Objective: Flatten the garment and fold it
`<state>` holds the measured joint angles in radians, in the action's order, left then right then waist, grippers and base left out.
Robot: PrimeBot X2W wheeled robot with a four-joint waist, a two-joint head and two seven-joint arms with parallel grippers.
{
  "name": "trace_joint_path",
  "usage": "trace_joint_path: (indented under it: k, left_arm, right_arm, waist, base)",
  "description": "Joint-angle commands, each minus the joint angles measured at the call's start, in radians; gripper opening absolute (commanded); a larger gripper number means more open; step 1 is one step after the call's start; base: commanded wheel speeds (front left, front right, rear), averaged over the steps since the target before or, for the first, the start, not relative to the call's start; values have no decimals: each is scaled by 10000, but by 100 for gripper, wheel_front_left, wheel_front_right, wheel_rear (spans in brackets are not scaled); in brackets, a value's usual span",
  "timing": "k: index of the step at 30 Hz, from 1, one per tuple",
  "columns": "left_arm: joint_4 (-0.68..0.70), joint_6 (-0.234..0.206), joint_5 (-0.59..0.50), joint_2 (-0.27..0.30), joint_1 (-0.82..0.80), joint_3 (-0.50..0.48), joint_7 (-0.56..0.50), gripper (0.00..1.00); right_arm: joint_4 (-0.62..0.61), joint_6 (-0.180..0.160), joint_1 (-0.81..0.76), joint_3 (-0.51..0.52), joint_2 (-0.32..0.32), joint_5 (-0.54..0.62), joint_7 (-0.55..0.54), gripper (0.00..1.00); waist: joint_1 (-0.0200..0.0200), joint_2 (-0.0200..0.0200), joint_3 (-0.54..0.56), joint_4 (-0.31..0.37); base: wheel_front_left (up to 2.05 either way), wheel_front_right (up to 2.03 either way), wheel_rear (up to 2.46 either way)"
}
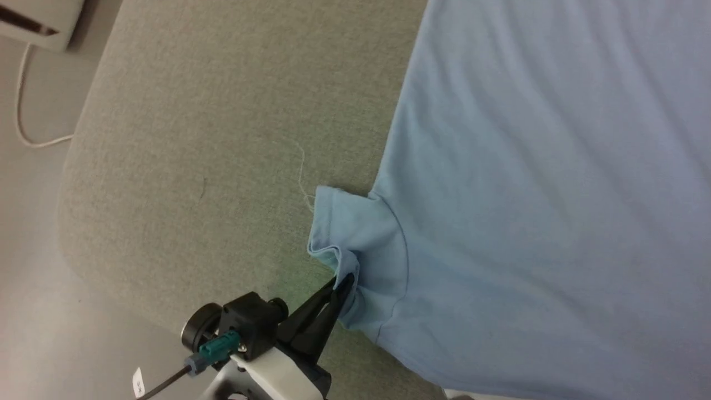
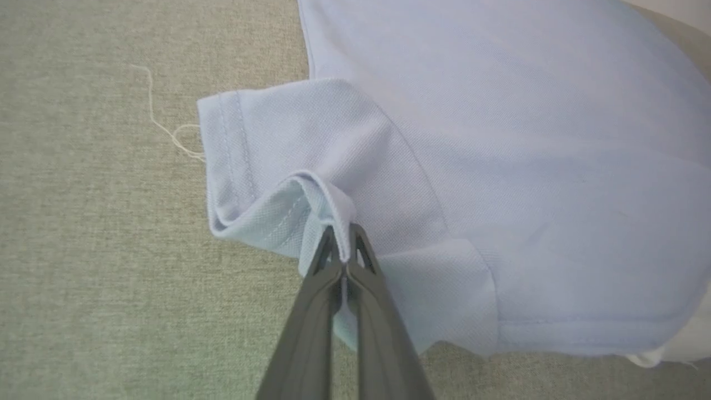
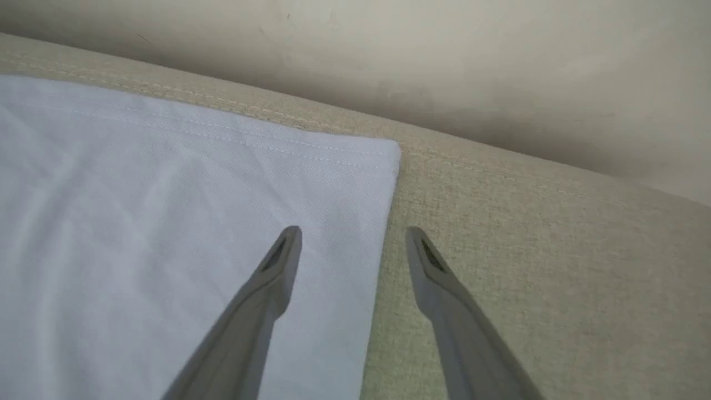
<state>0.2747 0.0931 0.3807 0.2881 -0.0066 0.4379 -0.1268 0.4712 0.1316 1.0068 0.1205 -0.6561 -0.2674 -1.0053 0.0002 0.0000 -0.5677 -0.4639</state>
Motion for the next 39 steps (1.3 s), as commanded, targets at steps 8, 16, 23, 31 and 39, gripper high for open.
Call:
trace_joint_path:
  k: [8,16,23,31,39]
  left_arm:
    - [-288,5,-9,-150,-217,221,253,0]
    - [-503,-30,39,-132,-291,220,291,0]
    - [-649,-137,37,-55,-258,185,273,0]
    - [-616,-543,92,226,243,-101,93,0]
    - [-438,-986,72,682,986,-388,-228,0]
  right_arm:
    - [1175,-9,487,219,-82,767,424,100]
    - [1512,-9,289,-149,-303,567,124,0]
    - [1617,-9,-203,-387,-331,347,707,0]
    - [1181,-9,-1857,-1172,-22,-899,1826,0]
    - [-435,-9,-4208,-1574,-109,-2039,2361,0]
  waist:
    - [-2,0,-726,-683]
    - [-2,0,-614,-583]
    - [-2,0,62,-182]
    - [-2,0,1637,929]
    - [-2,0,2950,2123]
  base:
    - [0,0,0]
    - [0,0,0]
    - [0,0,0]
    - [0,0,0]
    - [0,0,0]
